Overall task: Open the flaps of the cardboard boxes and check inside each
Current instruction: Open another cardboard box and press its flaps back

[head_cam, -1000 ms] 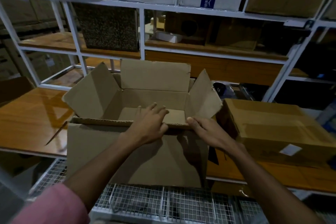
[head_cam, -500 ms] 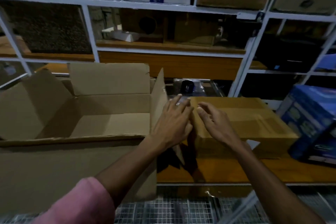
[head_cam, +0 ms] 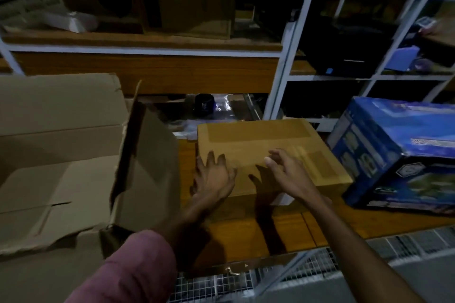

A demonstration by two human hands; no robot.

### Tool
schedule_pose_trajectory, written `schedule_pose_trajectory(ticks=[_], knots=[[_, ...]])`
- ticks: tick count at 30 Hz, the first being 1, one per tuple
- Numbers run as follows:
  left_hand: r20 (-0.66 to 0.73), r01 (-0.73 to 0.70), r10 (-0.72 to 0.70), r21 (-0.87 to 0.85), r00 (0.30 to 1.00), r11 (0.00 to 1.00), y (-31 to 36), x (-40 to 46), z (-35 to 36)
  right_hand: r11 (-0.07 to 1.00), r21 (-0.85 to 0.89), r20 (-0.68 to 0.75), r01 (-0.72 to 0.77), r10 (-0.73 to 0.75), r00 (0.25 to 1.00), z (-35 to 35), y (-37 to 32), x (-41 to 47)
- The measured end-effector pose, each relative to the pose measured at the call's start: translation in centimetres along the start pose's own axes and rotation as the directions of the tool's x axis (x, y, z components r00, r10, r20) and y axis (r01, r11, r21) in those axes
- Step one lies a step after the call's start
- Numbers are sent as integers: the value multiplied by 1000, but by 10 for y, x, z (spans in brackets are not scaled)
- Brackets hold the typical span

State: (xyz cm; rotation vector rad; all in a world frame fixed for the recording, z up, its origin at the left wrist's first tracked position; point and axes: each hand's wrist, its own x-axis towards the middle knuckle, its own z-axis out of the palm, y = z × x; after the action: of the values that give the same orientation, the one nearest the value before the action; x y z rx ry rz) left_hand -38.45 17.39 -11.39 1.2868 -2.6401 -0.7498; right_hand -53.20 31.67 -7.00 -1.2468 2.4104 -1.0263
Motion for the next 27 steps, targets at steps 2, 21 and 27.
schedule_pose_trajectory(ticks=[2, 21, 27], knots=[[61, 60, -59, -8, 996, 998, -17, 16, 21, 1000, -8, 24, -12, 13, 1000, 4, 8, 14], [-85, 148, -151, -36, 985, 988, -48, 181, 17, 752, -391, -148, -530, 517, 843, -9, 137, 134], [18, 240, -240, -104, 971, 965, -50, 161, 18, 808, -236, -150, -540, 518, 842, -16, 148, 112]])
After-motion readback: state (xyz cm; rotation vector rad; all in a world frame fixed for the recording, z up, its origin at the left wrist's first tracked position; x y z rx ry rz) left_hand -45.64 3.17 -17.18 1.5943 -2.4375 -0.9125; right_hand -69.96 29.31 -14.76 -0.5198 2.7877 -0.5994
